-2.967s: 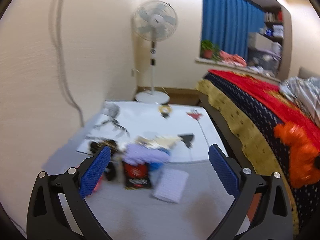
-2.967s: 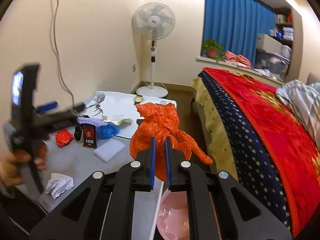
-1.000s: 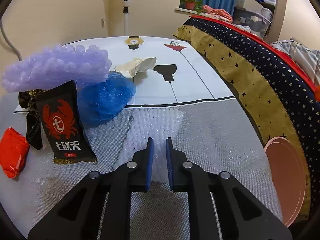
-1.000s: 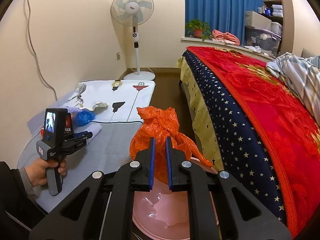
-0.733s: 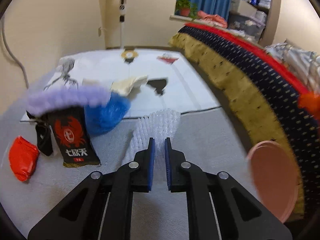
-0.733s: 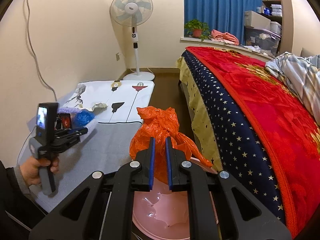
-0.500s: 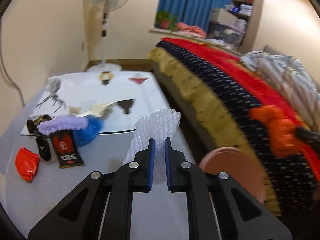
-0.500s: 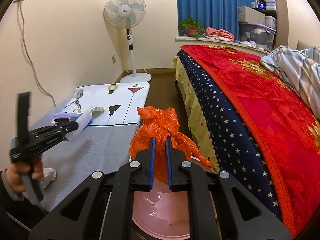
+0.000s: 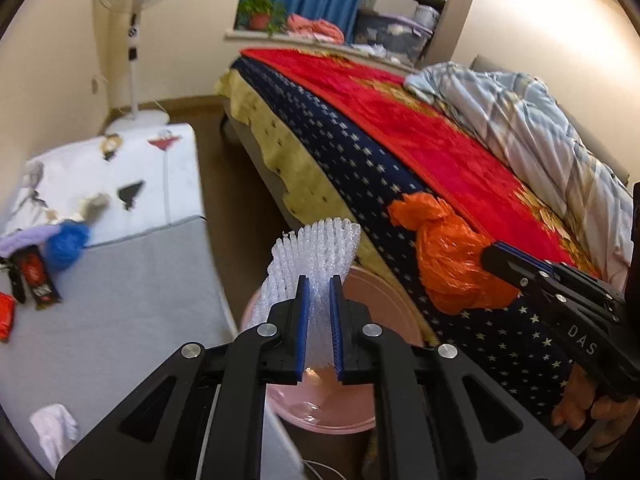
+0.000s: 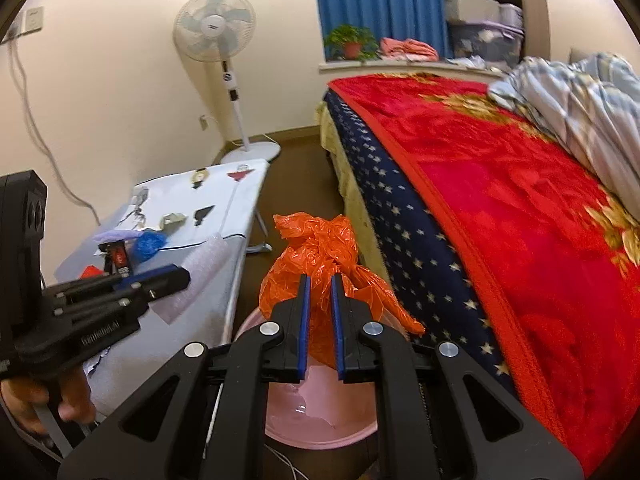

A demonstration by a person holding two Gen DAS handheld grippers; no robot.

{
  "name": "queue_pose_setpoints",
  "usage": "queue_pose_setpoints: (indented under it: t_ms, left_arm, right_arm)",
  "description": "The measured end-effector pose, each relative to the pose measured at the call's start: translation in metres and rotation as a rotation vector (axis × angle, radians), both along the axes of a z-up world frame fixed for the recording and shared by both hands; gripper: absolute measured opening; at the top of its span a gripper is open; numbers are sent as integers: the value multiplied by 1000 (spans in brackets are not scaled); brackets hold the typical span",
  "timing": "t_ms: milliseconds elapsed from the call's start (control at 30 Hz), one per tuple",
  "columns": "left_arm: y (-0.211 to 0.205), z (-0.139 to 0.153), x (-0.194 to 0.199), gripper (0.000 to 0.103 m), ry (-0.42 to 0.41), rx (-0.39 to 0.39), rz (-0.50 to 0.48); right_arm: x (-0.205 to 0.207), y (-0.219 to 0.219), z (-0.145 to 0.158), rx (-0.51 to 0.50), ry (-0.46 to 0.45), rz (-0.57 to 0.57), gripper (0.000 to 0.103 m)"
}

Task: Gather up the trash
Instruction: 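Open both tools over the pink wastebasket, dropping bag and bubble wrap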

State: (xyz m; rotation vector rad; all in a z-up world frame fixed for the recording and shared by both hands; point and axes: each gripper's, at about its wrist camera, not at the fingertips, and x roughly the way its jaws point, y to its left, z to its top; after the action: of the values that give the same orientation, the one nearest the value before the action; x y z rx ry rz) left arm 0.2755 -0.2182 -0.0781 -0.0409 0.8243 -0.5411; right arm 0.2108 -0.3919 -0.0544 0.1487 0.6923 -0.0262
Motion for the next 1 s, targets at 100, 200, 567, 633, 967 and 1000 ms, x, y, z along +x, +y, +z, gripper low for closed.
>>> queue_pose_setpoints:
  t_ms: [100,200,567,633,967,1000]
  left_arm:
    - [-16,-7,4,10,25,22,-14]
    - [-29,-16,9,10,61,54,-28]
    - [-60,-37,23,13,116,119,-69]
    - [-60,-40,24,19,123,127,-58]
    - [-39,-32,28,91,96,169,75]
    - [-37,-31,28,91,94,172,80]
  right_arm:
    - [3,-10,-7,9,38,-32,10]
    - [10,-15,-17,4,100,-54,10]
    - [18,-26,-35,14,196,-107,14]
    - [19,-27,-36,3,199,-120,18]
    - [17,-30,-33,-29,184,-180,68]
    - [17,-30,-31,-24,176,-181,70]
